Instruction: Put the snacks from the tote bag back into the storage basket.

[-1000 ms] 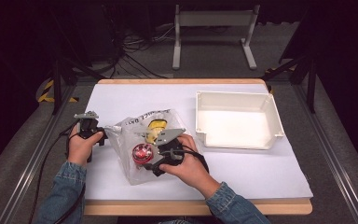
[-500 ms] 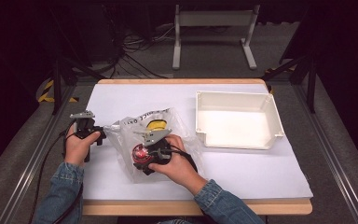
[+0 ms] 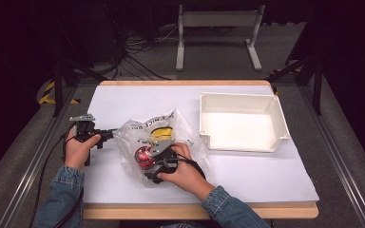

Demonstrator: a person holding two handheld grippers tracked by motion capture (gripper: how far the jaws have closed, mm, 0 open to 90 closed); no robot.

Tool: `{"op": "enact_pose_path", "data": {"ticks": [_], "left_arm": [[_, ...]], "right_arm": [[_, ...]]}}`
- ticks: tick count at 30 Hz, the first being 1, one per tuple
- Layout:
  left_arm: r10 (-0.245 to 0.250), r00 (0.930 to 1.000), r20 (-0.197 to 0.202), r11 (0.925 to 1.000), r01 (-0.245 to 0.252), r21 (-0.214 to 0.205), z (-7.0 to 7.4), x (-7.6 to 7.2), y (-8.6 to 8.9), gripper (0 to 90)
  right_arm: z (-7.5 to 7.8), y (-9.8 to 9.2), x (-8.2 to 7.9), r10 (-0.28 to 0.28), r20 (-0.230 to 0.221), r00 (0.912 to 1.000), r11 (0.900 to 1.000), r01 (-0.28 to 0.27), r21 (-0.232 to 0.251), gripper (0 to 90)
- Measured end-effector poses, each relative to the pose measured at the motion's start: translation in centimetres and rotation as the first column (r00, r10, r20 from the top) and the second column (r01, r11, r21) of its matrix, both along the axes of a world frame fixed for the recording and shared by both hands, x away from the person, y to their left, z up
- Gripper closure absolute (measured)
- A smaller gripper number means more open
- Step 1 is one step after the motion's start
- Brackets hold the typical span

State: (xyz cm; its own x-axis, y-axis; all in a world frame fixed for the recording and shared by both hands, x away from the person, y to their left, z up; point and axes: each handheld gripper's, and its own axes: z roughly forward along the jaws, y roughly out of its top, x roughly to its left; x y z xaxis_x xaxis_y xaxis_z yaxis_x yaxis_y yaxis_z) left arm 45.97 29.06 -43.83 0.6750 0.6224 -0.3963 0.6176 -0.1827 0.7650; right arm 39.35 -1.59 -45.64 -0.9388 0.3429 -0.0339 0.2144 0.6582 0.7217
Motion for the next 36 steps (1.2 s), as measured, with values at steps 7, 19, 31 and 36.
{"op": "enact_pose_path", "data": {"ticks": [7, 19, 31, 36], "left_arm": [[0.015, 0.9997, 0.019, 0.999, -0.015, -0.043, 0.6, -0.1, 0.2, 50.3], [0.047, 0.9884, 0.145, 0.9942, -0.032, -0.103, 3.2, -1.3, 2.0, 9.6], [0.085, 0.9764, 0.198, 0.9906, -0.062, -0.122, 4.7, -2.2, 2.9, 9.7], [0.052, 0.9709, 0.234, 0.9918, -0.022, -0.126, 5.6, -2.7, 2.9, 10.0]], "right_arm": [[0.4, -0.1, 0.0, -0.003, -0.001, 1.0, 0.9998, 0.003, 0.019, 5.5], [1.5, 0.4, 0.2, 0.03, 0.01, 0.9995, 0.9947, -0.03, 0.098, 6.2], [2.0, 0.5, 0.7, 0.05, 0.002, 0.9988, 0.993, -0.05, 0.108, 12.3], [2.4, 0.5, 1.3, 0.145, 0.001, 0.9894, 0.9821, -0.145, 0.121, 19.4]]}}
